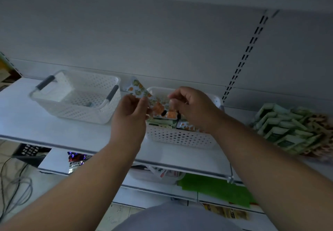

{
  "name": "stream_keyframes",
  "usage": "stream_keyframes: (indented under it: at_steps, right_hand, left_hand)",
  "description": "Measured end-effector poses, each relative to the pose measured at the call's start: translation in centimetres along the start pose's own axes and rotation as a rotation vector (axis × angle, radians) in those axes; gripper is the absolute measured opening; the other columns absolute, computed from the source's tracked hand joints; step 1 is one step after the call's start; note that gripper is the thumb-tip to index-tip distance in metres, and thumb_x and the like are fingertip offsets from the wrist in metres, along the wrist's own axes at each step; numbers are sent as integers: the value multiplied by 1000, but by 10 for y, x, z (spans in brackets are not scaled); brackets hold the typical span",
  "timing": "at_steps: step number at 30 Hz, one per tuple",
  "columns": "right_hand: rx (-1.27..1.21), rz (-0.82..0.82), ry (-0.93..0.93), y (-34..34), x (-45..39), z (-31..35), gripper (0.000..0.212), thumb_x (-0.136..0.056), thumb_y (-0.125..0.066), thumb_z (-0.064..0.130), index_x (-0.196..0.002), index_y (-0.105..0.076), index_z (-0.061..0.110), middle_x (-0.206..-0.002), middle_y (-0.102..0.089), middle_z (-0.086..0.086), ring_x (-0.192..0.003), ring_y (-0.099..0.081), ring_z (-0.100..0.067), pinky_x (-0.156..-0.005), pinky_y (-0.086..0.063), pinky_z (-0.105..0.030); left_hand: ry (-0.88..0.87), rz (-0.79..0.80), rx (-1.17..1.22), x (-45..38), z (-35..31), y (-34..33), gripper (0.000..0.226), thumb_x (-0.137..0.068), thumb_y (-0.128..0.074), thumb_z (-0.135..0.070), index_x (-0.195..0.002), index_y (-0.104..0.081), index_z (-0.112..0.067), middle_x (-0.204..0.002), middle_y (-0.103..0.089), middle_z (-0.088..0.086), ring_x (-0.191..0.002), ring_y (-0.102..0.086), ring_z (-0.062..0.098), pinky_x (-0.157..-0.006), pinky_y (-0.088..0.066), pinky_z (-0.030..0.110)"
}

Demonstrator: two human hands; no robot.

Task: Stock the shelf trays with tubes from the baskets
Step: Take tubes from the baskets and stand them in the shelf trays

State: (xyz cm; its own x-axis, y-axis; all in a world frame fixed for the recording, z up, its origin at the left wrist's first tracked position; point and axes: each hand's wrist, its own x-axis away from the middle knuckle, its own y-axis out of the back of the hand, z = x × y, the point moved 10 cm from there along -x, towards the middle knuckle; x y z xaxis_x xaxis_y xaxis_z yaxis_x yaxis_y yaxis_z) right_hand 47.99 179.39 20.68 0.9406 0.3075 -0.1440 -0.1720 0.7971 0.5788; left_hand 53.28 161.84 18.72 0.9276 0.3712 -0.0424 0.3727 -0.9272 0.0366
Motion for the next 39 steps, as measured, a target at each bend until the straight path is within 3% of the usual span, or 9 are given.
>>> stream_keyframes:
  at_steps: [4, 8, 13, 18, 21, 26, 30, 34, 39]
  right_hand:
    - [619, 211, 124, -40, -20, -9, 21, -90, -56, 29, -102, -63, 12, -97, -64, -5, -89, -59, -23, -76, -48, -34]
    - [815, 305, 90, -59, -25, -15, 28, -94, -50, 29, -113, -62, 12, -113, -60, -13, -98, -57, -30, -86, -49, -40]
    - [335, -1, -41, 11, 4, -8, 31, -91, -56, 21, -121, -58, 14, -116, -52, -6, -96, -57, -20, -82, -47, -32]
    - [-317, -173, -175, 69, 73, -21, 29, -86, -67, 14, -93, -49, 34, -103, -60, -1, -78, -66, -18, -61, -55, -33]
    - [-295, -300, -168, 116, 122, -34, 29, -83, -68, 16, -92, -46, 34, -93, -63, -1, -73, -65, -20, -58, -52, -34]
    - [-340, -495, -172, 197, 217, -63, 10, -93, -60, 23, -95, -52, 29, -76, -57, 5, -61, -53, -11, -55, -45, -28]
    - [-292, -575, -147, 272, 298, -85, 7, -97, -52, 19, -99, -56, 25, -71, -57, 4, -62, -53, -12, -58, -45, -24]
    - [-130, -631, -174, 348, 370, -114, 6, -95, -56, 28, -97, -55, 33, -78, -61, 14, -73, -58, -8, -71, -51, -30]
    - [-102, -694, -254, 409, 421, -161, 18, -91, -54, 34, -96, -51, 51, -92, -64, 8, -90, -63, -21, -87, -53, -47]
  left_hand:
    - [-18, -25, -41, 4, 0, 17, 31, -76, -57, -49, -85, -60, -20, -80, -69, 1, -76, -67, 20, -82, -54, 52]
    - [-58, 3, -88, 14, -9, 20, 32, -78, -55, -50, -91, -60, -22, -86, -70, 1, -84, -68, 25, -84, -52, 58]
    - [-65, 38, -116, 29, -9, 7, 26, -80, -54, -48, -90, -58, -25, -85, -70, -1, -82, -68, 21, -84, -53, 53]
    - [-72, 185, -145, 50, -6, -57, 27, -80, -52, -54, -91, -57, -30, -83, -71, 1, -83, -68, 24, -84, -52, 53]
    - [-133, 298, -198, 77, -17, -117, 21, -90, -52, -45, -93, -55, -24, -79, -67, 0, -76, -65, 18, -78, -54, 45]
    - [-189, 503, -121, 151, -33, -225, 18, -98, -50, -28, -95, -50, -10, -71, -62, 7, -57, -59, 6, -54, -46, 14]
    - [-143, 633, 15, 222, -27, -316, 11, -97, -54, -26, -94, -48, -16, -67, -61, 7, -63, -63, 23, -63, -54, 40]
    - [-138, 728, 65, 294, -25, -394, 7, -98, -50, -21, -96, -49, -14, -70, -58, 6, -61, -59, 16, -59, -51, 30]
    - [-157, 758, 44, 338, -22, -453, 9, -100, -45, -24, -94, -51, -21, -68, -53, -3, -61, -54, 13, -59, -50, 33]
